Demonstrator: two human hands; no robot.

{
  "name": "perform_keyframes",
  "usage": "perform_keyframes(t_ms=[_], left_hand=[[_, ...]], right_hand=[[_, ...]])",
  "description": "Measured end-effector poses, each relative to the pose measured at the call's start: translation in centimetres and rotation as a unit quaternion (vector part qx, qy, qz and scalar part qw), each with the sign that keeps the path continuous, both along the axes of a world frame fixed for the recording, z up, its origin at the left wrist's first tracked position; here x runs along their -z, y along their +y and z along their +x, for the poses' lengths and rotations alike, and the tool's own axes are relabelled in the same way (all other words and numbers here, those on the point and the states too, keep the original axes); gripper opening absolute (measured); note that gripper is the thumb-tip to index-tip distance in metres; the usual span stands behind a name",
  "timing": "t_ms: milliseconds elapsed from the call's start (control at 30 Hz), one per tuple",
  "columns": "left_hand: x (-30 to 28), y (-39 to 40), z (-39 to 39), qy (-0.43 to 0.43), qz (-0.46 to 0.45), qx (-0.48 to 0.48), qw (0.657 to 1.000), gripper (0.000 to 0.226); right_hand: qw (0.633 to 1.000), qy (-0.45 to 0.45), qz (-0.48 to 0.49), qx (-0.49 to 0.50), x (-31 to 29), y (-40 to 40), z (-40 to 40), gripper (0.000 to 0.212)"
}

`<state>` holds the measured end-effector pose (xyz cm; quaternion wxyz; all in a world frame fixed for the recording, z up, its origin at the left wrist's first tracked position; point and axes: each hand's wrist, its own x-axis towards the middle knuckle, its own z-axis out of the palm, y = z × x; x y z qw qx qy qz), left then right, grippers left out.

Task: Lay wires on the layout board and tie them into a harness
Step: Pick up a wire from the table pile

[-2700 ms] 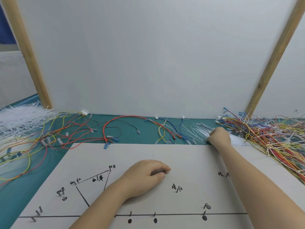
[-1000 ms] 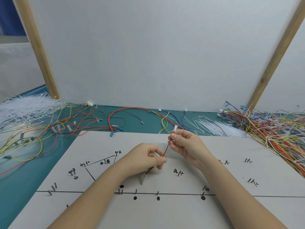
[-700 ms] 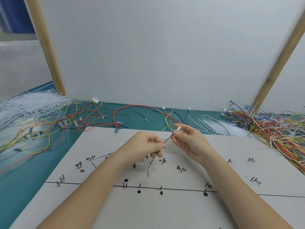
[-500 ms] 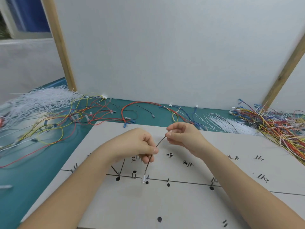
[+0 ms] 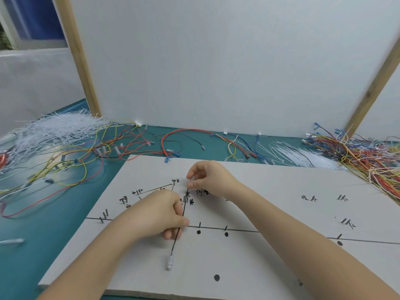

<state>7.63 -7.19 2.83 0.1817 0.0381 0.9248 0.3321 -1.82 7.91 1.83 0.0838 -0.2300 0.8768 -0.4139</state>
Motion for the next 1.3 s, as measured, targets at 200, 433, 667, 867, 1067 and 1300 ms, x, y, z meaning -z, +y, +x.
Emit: perform_keyframes(t_ms=[200, 433, 667, 867, 1067, 1300], left_hand=[[0.5, -0.4, 0.4, -0.067, -0.034, 0.028, 0.997, 0.029], [0.1, -0.2, 0.1, 0.084, 0.03, -0.072, 0.993, 0.02], [2.6, 1.5, -1.5, 0.226, -0.113, 0.08, 0.964, 0.044], [3.8, 1.1, -1.9, 0.196, -0.121, 0.098, 0.968, 0.05], [3.8, 1.1, -2.0, 0.209, -0.124, 0.101, 0.965, 0.05], [3.9, 1.0, -1.9, 0.21, -0.119, 0.102, 0.965, 0.05]], right_hand=[[0.997, 0.021, 0.057, -0.053, 0.6, -0.4, 0.5, 0.015], [0.995, 0.054, -0.005, 0.088, -1.4, 6.0, -2.9, 0.016], [0.888, 0.089, 0.174, 0.417, 1.3, 22.3, -9.4, 0.031], [0.86, 0.046, 0.255, 0.441, 2.6, 26.3, -10.7, 0.033], [0.898, 0.127, 0.193, 0.374, 2.3, 22.0, -11.5, 0.025], [0.932, 0.086, 0.22, 0.274, 2.1, 15.4, -12.6, 0.019]])
